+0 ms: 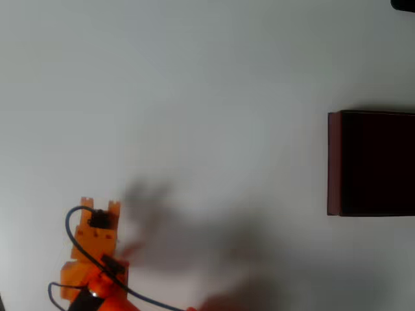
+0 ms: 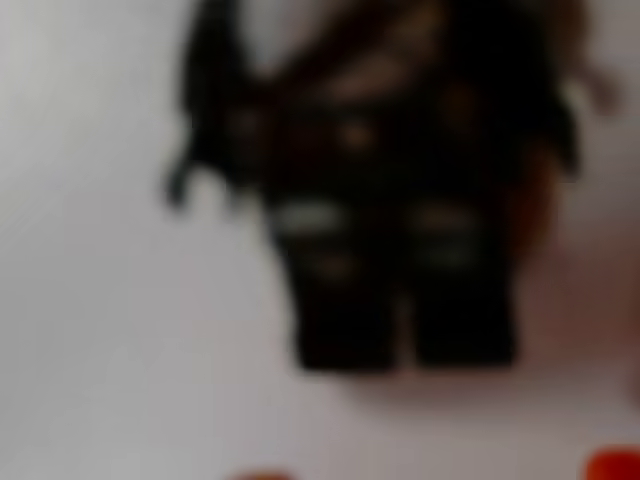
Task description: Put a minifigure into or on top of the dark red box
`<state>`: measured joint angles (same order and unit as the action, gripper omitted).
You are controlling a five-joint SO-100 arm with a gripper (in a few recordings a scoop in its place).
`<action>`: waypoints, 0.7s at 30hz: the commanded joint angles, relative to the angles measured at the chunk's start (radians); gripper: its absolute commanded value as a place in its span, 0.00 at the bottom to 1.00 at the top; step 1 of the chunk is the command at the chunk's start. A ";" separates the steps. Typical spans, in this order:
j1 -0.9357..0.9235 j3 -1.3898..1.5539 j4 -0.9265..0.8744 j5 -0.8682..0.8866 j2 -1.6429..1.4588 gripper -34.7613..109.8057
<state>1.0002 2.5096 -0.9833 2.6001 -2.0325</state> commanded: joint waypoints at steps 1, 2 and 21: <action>0.017 -0.052 -0.006 -0.002 0.028 0.34; 0.011 -0.063 -0.006 -0.014 0.040 0.35; -0.054 -0.044 0.041 -0.092 0.066 0.36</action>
<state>0.9526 2.4712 -0.9373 2.5050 -1.9512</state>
